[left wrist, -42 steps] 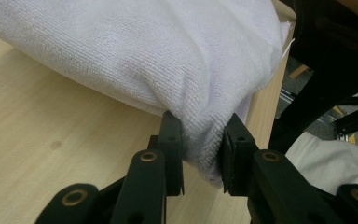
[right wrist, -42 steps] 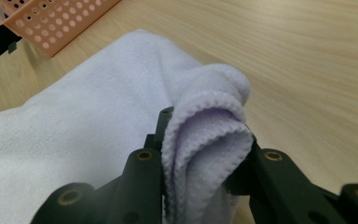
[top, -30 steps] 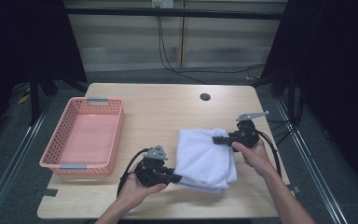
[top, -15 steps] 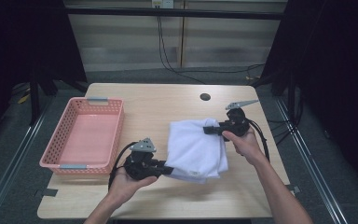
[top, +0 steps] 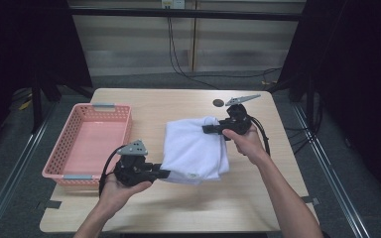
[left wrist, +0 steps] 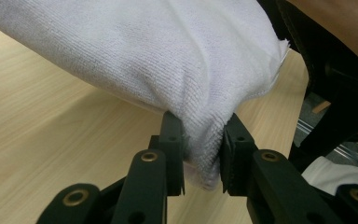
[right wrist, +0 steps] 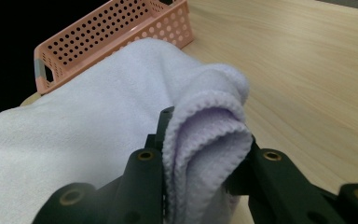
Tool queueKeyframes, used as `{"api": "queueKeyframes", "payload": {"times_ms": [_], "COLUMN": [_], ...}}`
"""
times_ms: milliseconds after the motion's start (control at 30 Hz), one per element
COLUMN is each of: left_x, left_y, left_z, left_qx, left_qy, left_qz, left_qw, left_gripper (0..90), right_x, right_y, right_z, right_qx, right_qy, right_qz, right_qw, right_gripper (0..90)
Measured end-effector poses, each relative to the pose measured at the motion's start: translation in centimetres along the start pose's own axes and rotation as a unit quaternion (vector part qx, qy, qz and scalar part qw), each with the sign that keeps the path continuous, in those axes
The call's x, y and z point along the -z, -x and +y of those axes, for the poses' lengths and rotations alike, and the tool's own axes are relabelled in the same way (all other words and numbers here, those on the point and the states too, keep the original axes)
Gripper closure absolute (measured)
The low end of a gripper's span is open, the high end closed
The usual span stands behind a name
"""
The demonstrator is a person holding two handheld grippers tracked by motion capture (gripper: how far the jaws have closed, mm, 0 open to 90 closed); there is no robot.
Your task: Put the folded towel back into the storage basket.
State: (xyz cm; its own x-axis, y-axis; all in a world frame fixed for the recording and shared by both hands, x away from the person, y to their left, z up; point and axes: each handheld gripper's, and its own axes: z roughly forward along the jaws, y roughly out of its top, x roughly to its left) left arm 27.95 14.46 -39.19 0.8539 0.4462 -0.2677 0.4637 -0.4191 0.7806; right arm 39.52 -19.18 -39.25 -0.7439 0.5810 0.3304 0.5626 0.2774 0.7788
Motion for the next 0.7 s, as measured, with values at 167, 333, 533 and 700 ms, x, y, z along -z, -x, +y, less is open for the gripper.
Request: {"api": "queueKeyframes", "payload": {"times_ms": [167,333,533,700], "left_x": [1.0,2.6,4.5,6.0], "left_y": [-0.3,-1.0,-1.7,-2.5], "left_z": [0.5,0.7,0.8,0.6], "left_qx": [-0.004,0.003,0.006,0.012], "left_qy": [0.009,0.021,0.027,0.036], "left_qz": [0.008,0.015,0.03,0.04], "left_qw": [0.9999,0.9997,0.9991,0.9985], "left_gripper": [74.0,74.1,74.1,74.3], "right_x": [-0.1,-0.8,-2.3,-3.6], "right_y": [-0.4,-0.9,-1.5,-2.1], "right_z": [1.4,3.1,4.8,6.4], "right_qx": [0.007,0.012,0.018,0.025], "right_qy": [0.006,0.013,0.012,0.011], "right_qz": [0.002,0.01,0.019,0.027], "right_qw": [1.0,0.9998,0.9996,0.9993], "right_gripper": [72.3,72.3,72.4,72.5]}}
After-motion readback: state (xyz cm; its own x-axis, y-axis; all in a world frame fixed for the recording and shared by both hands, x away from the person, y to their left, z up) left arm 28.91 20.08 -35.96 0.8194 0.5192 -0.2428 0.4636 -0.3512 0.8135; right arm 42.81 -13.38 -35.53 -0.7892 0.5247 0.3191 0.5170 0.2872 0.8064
